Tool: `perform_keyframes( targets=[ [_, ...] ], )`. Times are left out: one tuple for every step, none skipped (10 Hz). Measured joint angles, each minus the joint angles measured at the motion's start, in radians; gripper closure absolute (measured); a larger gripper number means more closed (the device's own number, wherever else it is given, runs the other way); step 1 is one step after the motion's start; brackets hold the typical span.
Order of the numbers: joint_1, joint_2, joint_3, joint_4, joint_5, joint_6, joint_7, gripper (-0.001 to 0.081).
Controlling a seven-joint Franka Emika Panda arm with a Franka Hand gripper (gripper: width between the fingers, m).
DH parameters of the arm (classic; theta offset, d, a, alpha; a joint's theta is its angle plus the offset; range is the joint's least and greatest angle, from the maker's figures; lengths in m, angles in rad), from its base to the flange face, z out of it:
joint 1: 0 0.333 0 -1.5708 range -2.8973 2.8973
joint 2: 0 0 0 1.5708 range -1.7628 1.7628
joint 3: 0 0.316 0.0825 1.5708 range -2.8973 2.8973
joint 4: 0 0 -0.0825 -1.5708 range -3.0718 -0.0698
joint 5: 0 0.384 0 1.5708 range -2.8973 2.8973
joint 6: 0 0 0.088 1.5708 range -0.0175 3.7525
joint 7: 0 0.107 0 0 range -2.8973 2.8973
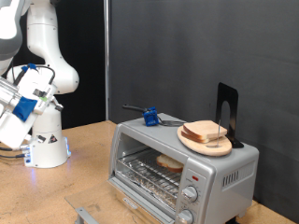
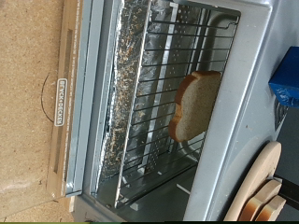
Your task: Make a piece of toast with the oven
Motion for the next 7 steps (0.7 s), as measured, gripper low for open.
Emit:
perform_keyframes(
  targets=[
    [0.000,-0.004,-0.004,-0.001,-0.006,-0.057,0.019,-0.0003],
    [-0.001,-0.004,-0.008,-0.003,-0.001,-0.081,0.023,-0.0003],
    [-0.001,0.002,-0.008,-0.008,-0.001,-0.078,0.029,-0.0003],
    [0.000,0.021,-0.002,-0.011,-0.003,-0.058,0.046,-0.0003],
    [0.003,0.055,0.005,-0.011,-0.001,-0.024,0.053,-0.0003],
    [0.009,0.099,0.012,-0.009,0.024,0.008,0.038,-0.0003],
    [0.016,0.149,0.021,-0.005,0.052,0.040,0.009,-0.0003]
  ],
)
